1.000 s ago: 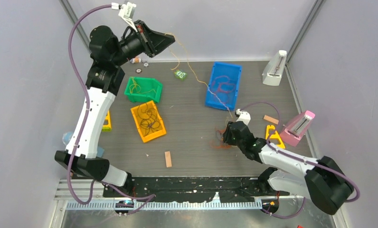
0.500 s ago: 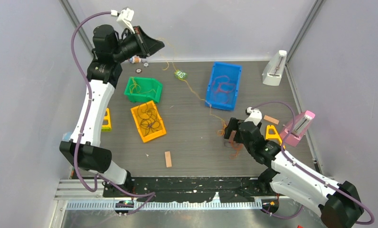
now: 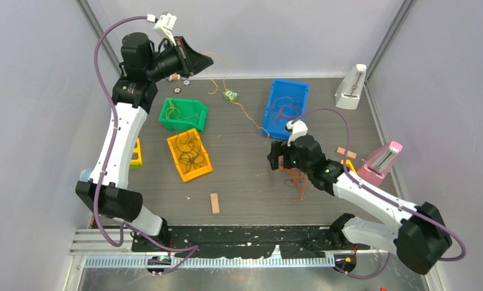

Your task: Untangle the cables

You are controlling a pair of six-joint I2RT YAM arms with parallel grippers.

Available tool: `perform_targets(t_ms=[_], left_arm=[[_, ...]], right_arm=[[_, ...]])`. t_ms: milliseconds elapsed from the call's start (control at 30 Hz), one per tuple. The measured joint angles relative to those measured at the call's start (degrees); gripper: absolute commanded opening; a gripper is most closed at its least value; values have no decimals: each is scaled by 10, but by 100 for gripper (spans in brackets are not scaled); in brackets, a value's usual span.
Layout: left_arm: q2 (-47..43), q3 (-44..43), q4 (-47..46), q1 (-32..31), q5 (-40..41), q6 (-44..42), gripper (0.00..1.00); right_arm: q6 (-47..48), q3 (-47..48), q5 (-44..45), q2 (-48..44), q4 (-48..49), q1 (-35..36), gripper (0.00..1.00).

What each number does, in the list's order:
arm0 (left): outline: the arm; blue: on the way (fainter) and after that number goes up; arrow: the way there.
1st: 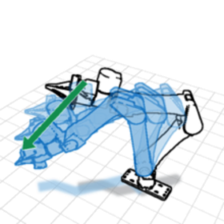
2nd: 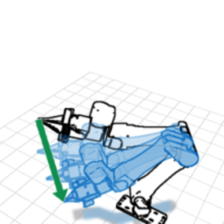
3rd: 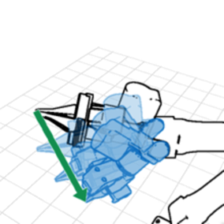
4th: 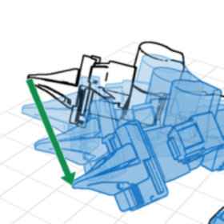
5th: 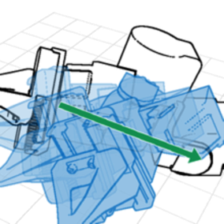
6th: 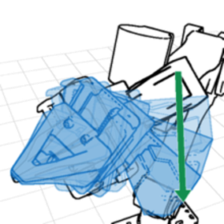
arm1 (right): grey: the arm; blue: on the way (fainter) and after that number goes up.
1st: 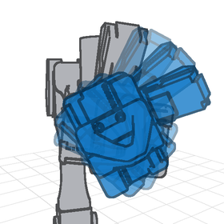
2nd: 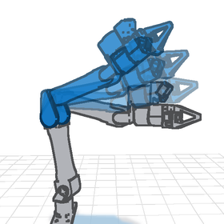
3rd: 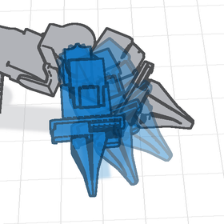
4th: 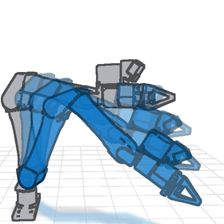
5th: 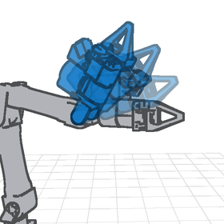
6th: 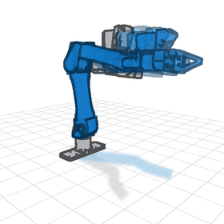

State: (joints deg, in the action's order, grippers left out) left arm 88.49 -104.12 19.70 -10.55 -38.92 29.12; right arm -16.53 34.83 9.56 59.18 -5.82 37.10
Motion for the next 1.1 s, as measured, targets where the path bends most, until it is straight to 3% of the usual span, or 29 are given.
perform_targets(t_ms=[200, 300, 367, 400, 467, 600, 667, 767, 933, 1100], left_arm=[[-3, -9, 18, 0, -1, -6, 0], [-10, -12, 23, 0, -1, -9, 0], [-15, -14, 25, 0, -1, -11, 0], [-18, -14, 25, 0, -1, -11, 0], [-25, -14, 25, 0, -1, -11, 0], [-50, 11, 19, 0, 0, -13, 0], [-69, 50, 4, -1, 0, -12, 0], [-97, 131, -24, -14, 4, -11, 0], [-98, 247, -58, -75, 5, -11, 1], [-91, 320, -111, -133, -13, -20, 9]], right_arm=[[42, 45, -36, 118, 52, 0, 77], [54, 59, -38, 163, 67, 0, 61], [62, 63, -43, 175, 75, 0, 39], [65, 66, -45, 176, 76, 0, 23], [72, 72, -50, 174, 81, 0, 12], [77, 78, -57, 129, 83, 0, 15], [78, 78, -59, 83, 80, 0, 8], [80, 85, -65, 18, 69, 0, 5], [80, 113, -97, -39, 46, 0, 6], [75, 132, -127, -44, 9, 0, 5]])
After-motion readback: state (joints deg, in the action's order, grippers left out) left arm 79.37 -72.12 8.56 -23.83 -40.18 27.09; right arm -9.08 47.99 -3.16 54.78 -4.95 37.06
